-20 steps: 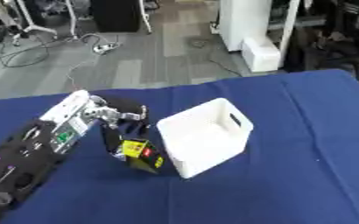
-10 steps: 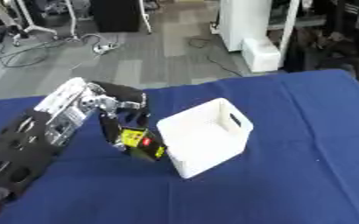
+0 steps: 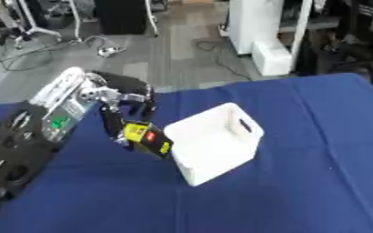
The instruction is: Pick up objects on the table and place them in the box.
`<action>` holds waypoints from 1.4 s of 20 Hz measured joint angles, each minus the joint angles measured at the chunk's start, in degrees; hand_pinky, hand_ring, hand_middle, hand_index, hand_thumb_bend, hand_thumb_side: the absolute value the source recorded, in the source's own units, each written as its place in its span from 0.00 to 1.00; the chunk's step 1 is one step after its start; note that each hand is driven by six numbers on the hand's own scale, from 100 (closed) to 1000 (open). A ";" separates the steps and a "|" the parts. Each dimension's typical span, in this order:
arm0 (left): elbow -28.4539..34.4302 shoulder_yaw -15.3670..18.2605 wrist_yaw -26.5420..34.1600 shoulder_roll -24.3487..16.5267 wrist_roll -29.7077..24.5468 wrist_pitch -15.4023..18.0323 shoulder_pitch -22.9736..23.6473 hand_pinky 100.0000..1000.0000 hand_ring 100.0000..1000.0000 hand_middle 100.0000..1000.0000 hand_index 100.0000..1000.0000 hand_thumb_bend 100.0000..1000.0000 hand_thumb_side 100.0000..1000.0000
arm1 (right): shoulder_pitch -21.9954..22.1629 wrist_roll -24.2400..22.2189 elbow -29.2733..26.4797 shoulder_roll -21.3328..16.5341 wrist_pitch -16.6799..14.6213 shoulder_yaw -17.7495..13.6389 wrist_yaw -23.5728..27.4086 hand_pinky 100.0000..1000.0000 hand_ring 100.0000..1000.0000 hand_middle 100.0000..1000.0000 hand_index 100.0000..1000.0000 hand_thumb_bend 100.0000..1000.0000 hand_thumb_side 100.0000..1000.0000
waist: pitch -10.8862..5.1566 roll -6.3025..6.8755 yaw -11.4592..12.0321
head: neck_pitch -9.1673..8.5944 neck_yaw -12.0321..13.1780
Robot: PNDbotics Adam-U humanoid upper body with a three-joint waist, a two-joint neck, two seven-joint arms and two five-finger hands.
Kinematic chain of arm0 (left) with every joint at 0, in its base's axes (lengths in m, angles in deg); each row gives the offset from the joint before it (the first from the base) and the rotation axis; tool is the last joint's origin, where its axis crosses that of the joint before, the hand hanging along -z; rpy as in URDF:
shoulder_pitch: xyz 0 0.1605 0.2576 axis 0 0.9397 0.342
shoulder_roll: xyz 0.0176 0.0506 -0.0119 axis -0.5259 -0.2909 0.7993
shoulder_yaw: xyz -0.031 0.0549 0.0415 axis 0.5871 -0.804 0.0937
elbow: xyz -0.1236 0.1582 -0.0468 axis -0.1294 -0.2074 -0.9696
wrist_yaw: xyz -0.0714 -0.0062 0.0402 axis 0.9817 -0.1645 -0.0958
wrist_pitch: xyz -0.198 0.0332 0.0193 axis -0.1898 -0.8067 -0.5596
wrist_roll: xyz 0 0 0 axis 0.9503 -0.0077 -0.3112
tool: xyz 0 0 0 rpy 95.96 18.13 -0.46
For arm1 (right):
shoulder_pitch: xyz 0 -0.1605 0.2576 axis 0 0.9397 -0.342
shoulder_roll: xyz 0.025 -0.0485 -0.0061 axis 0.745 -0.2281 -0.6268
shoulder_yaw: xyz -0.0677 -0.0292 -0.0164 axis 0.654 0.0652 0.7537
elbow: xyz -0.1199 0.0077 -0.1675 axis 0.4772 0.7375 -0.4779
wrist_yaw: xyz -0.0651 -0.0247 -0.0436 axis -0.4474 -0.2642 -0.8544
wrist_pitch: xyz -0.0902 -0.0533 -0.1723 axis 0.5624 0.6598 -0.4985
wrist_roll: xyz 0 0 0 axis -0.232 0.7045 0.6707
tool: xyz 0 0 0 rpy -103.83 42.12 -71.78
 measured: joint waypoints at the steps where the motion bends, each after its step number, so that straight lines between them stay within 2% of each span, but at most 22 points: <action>1: 0.21 0.01 -0.07 0.01 -0.17 -0.02 -0.51 0.10 0.40 0.44 0.27 0.55 0.03 | 0.00 0.02 0.00 0.00 0.01 0.00 0.00 0.00 0.13 0.06 0.24 0.00 1.00 | -0.01 0.00 0.00 | 0.00 0.00; 20: -1.69 0.38 -2.60 3.21 -0.44 0.88 -7.84 0.10 0.40 0.43 0.26 0.55 0.02 | -1.31 0.80 0.00 -0.03 1.08 0.01 1.16 0.00 0.13 0.06 0.24 0.00 1.00 | -0.33 0.56 -1.37 | -0.50 1.01; 23: -2.24 0.39 -2.69 3.71 0.21 1.54 -8.36 0.09 0.40 0.43 0.26 0.54 0.02 | -1.42 0.84 0.00 -0.04 1.29 0.02 1.43 0.00 0.13 0.06 0.24 0.00 1.00 | -0.34 0.58 -1.67 | -0.51 1.11; 24: -2.46 0.41 -2.67 3.90 0.65 1.95 -8.62 0.09 0.40 0.43 0.26 0.57 0.00 | -1.47 0.86 0.00 -0.04 1.38 0.02 1.56 0.00 0.13 0.06 0.24 0.00 1.00 | -0.34 0.59 -1.76 | -0.51 1.13; 25: -2.76 0.47 -2.65 4.18 1.18 2.44 -8.89 0.08 0.40 0.43 0.25 0.54 0.02 | -1.70 0.88 0.00 -0.04 1.47 0.02 1.60 0.00 0.13 0.06 0.24 0.00 1.00 | -0.34 0.61 -1.87 | -0.51 1.16; 28: -4.19 0.54 -2.70 5.00 3.28 4.09 -9.32 0.08 0.40 0.44 0.25 0.54 0.02 | -2.08 0.97 0.00 -0.04 1.66 0.03 1.86 0.00 0.13 0.06 0.24 0.00 1.00 | -0.34 0.66 -2.22 | -0.53 1.35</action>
